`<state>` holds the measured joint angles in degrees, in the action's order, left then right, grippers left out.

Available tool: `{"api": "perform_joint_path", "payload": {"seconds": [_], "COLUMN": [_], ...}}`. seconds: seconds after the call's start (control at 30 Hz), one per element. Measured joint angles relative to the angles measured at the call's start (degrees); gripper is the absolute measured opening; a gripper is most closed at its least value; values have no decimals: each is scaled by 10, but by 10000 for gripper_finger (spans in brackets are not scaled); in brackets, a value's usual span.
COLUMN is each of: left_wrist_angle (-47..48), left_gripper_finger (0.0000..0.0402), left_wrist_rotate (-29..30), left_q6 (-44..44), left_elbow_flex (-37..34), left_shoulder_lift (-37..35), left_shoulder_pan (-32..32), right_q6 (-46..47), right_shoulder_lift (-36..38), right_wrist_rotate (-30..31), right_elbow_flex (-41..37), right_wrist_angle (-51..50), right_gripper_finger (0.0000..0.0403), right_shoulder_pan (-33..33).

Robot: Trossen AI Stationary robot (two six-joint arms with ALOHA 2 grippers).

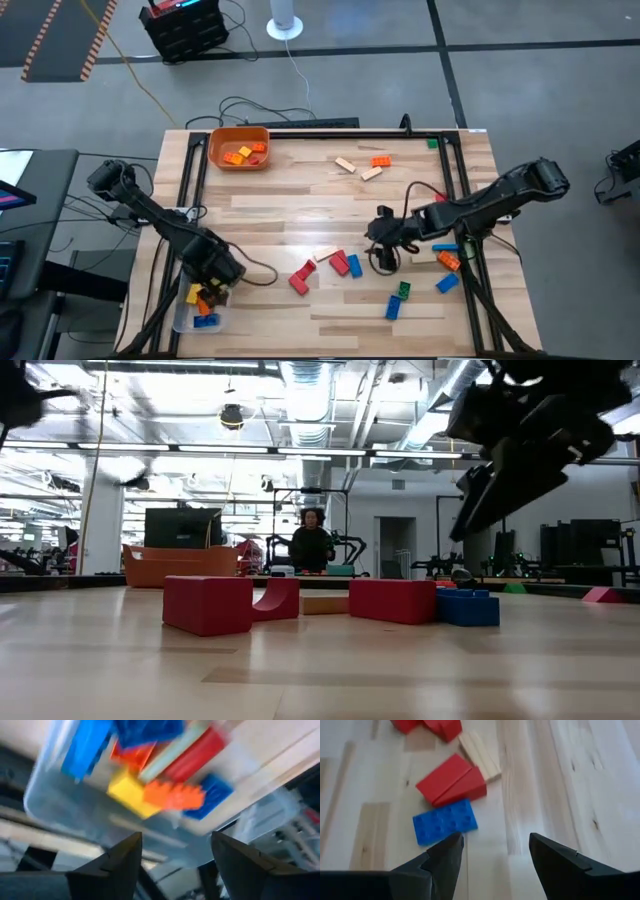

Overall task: Sort blocks by size
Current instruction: Put the large brown block into the transparent bin

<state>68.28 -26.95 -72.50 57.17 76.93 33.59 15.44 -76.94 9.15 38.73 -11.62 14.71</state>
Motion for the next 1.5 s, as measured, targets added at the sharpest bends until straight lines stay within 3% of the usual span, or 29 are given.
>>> {"api": "perform_joint_path", "payload": {"seconds": [0.13,0.3,0.37,0.53,0.7,0.9,1.2,1.5], "left_wrist_angle": [-8,-80,-141,-307,-439,-442,-360,-344], "left_gripper_finger": [226,220,220,220,219,219,219,219], "left_wrist_rotate": [84,320,379,392,397,467,486,494], "left_q6": [57,173,211,271,326,393,449,459], "left_elbow_flex": [31,37,32,27,53,141,264,263], "left_shoulder_lift": [0,1,11,88,183,279,396,414], "left_shoulder_pan": [-36,-81,-101,-153,-172,-174,-182,-190], "right_q6": [-3,-40,-60,-80,-57,-24,24,16], "right_shoulder_lift": [-30,-81,-100,-131,-102,-34,13,7], "right_wrist_rotate": [17,17,17,20,107,142,154,154], "right_elbow_flex": [27,48,66,115,126,87,46,46], "right_wrist_angle": [-18,54,54,17,-80,-91,-86,-71], "right_gripper_finger": [260,260,260,260,260,260,260,260], "right_shoulder_pan": [33,37,36,37,41,63,83,89]}}
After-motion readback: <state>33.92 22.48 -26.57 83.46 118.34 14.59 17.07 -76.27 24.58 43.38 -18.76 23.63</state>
